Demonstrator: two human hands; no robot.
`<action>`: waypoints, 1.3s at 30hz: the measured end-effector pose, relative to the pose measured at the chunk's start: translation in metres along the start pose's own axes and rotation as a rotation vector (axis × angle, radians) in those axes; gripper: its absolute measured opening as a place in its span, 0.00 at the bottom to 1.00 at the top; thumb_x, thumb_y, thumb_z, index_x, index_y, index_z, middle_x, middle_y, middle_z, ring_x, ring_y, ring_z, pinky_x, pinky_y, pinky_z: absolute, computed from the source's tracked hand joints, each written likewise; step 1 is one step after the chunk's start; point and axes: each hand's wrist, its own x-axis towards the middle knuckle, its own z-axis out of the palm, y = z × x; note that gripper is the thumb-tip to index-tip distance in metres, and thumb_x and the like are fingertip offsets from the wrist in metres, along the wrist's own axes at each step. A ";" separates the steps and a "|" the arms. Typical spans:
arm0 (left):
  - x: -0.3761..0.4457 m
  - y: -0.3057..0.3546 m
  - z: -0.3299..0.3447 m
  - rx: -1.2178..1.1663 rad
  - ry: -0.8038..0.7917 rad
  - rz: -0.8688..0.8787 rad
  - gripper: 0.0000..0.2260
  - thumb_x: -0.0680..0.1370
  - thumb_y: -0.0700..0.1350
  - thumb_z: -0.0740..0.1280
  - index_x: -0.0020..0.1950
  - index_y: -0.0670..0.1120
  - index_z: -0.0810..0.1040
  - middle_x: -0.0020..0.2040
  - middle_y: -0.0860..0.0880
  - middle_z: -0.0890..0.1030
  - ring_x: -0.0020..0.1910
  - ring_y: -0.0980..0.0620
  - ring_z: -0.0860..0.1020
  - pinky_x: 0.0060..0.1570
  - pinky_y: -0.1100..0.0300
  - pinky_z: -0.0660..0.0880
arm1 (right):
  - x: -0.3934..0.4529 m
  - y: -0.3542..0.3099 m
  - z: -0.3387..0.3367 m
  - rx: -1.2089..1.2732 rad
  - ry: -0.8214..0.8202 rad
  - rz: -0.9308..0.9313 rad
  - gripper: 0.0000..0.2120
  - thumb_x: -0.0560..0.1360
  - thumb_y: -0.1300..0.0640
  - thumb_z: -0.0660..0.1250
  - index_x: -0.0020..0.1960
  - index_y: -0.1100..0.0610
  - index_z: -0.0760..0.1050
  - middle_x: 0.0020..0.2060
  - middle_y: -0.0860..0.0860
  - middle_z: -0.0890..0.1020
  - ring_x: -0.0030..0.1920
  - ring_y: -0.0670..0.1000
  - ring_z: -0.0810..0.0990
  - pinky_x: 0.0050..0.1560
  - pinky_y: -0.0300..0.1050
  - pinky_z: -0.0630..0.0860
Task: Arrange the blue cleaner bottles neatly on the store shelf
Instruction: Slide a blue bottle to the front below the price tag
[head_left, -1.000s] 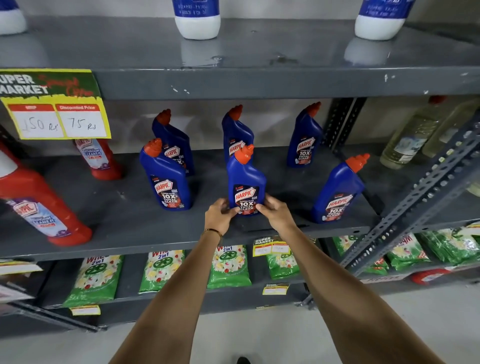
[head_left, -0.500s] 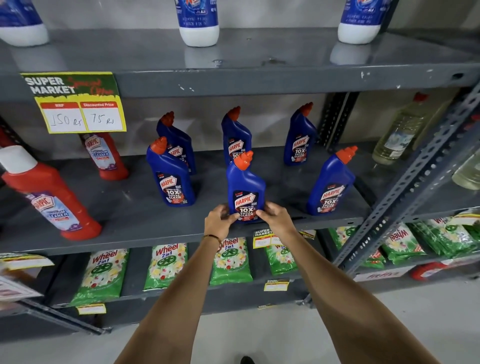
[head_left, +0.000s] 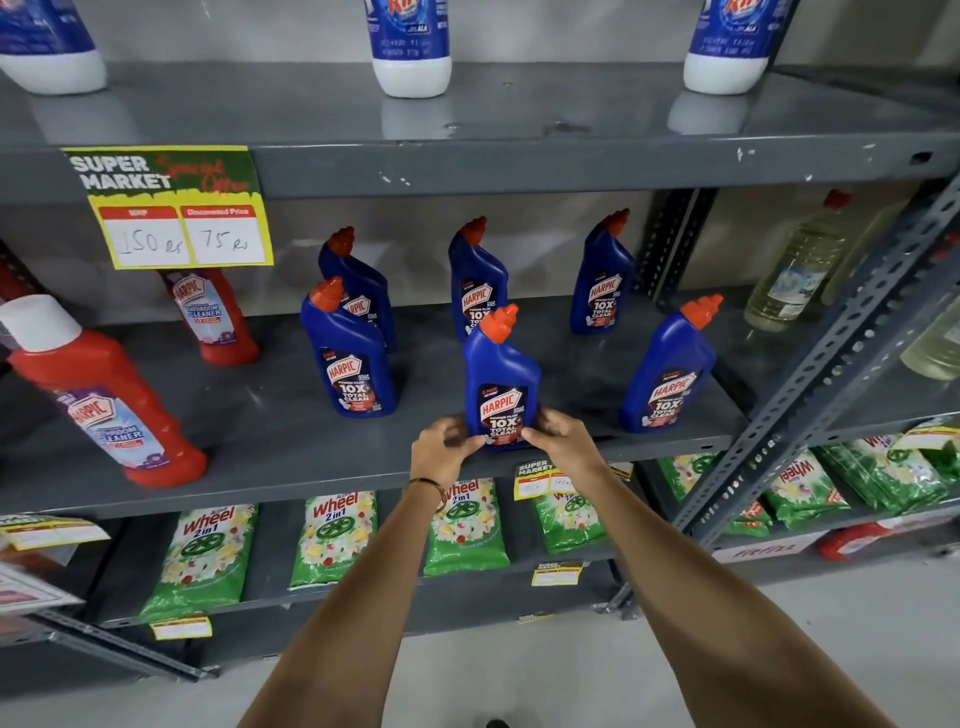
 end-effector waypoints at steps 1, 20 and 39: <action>-0.001 -0.002 -0.005 -0.010 -0.003 -0.011 0.21 0.69 0.44 0.73 0.60 0.40 0.75 0.58 0.41 0.80 0.55 0.49 0.77 0.57 0.58 0.73 | -0.002 0.001 0.003 0.001 0.048 0.015 0.14 0.71 0.66 0.69 0.57 0.63 0.77 0.51 0.54 0.82 0.45 0.44 0.80 0.51 0.39 0.76; 0.007 -0.054 -0.168 0.062 0.057 -0.043 0.22 0.71 0.48 0.71 0.62 0.39 0.74 0.59 0.40 0.80 0.59 0.46 0.76 0.62 0.55 0.70 | -0.042 -0.025 0.139 -0.128 0.425 0.102 0.19 0.71 0.58 0.70 0.59 0.63 0.77 0.54 0.58 0.82 0.55 0.56 0.79 0.52 0.41 0.69; 0.079 -0.052 -0.165 0.003 -0.027 -0.005 0.20 0.73 0.45 0.68 0.64 0.44 0.71 0.62 0.44 0.78 0.60 0.48 0.75 0.57 0.58 0.70 | 0.049 -0.052 0.196 -0.044 0.014 0.046 0.24 0.75 0.55 0.66 0.69 0.59 0.67 0.65 0.56 0.76 0.65 0.53 0.74 0.68 0.52 0.70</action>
